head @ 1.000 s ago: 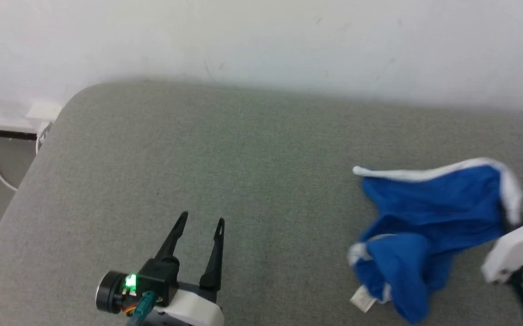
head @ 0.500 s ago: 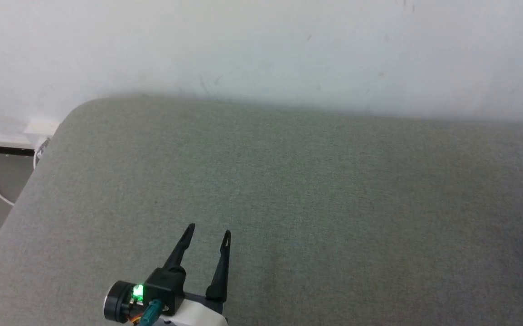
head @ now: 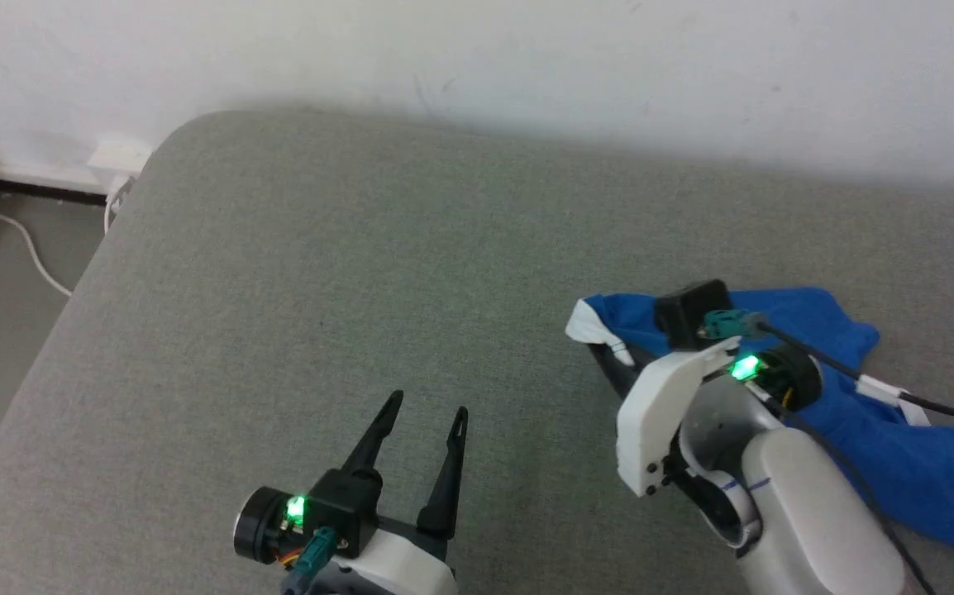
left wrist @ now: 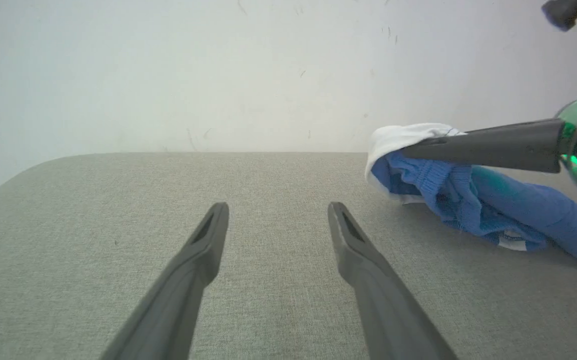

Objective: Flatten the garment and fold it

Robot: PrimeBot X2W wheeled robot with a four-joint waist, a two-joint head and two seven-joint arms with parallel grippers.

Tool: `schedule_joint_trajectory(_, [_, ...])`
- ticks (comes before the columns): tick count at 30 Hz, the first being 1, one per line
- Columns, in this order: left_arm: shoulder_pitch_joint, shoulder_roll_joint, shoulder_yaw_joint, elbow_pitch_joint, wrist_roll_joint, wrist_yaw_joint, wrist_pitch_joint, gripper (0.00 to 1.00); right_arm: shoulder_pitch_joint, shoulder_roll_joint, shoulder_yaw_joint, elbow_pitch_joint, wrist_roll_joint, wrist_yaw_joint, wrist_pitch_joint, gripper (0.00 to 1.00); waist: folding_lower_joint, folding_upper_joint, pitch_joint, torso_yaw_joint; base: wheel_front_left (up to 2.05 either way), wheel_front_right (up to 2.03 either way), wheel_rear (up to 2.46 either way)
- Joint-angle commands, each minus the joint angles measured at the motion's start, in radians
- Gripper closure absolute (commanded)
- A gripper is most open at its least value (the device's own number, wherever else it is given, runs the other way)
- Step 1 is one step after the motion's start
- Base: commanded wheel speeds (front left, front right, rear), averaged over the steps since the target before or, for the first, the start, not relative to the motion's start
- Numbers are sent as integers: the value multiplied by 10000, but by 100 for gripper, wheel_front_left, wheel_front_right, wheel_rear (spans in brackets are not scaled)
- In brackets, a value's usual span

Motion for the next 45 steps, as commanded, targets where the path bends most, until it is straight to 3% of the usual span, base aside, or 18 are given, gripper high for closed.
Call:
schedule_joint_trajectory(1, [-139, -35, -48, 82, 41, -72, -47, 0, -308, 36, 261, 269, 94, -6, -260, 100, -1, 0, 507, 546, 0, 0, 0])
schedule_joint_trajectory(8, [-288, -132, -207, 253, -25, -74, -47, 0, -1358, 51, 1834, 1910, 1133, -6, -1975, 100, -1, 0, 771, 991, 0, 0, 0])
schedule_joint_trajectory(9, [-294, -137, -208, 263, -36, -64, -47, 0, -1460, 52, 2014, 2113, 1252, -6, -2084, 55, -1, 0, 766, 1007, 0, 0, 0])
schedule_joint_trajectory(10, [-304, -141, -200, 272, -48, -55, -47, 0, -1549, 52, 2224, 2308, 1391, -6, -2123, 0, -1, 0, 756, 1013, 0, 0, 0])
schedule_joint_trajectory(17, [-265, -154, 110, 215, -68, 9, -47, 0, -1949, -11, 2550, 3116, 1313, -6, -2607, 0, -1, 0, 323, 548, 0, 0, 0])
schedule_joint_trajectory(21, [-155, -151, 329, 141, 32, -53, -47, 0, -1865, -528, 2294, 2862, 1396, -6, -2920, 0, -1, 0, -36, 91, 0, 0, 0])
schedule_joint_trajectory(25, [-53, -152, 582, 10, 5, -156, -47, 0, -1436, -1185, 1608, 2216, 1593, -6, -3171, 0, -1, 0, -362, -369, 0, 0, 0])
schedule_joint_trajectory(30, [51, -153, 903, -175, -105, -290, -47, 0, -458, -1799, 8, 1108, 979, -6, -3898, 0, -1, 0, -587, -925, 0, 0, 0])
schedule_joint_trajectory(35, [70, -154, 1093, -122, -250, -428, -47, 0, 777, -1600, -1567, 149, 293, -6, -4733, 0, -1, 0, -644, -1373, 0, 0, 0])
schedule_joint_trajectory(39, [-19, -155, 1175, 48, -373, -593, -47, 0, 2096, -888, -2869, -681, -142, -6, -5485, 0, -1, 0, -624, -1795, 0, 0, 0])
schedule_joint_trajectory(45, [-394, 52, 1144, 569, -385, -823, -46, 0, 3401, -143, -3524, -1459, -359, -6, -6046, 0, -1, 0, -454, -2463, 0, 0, 0])
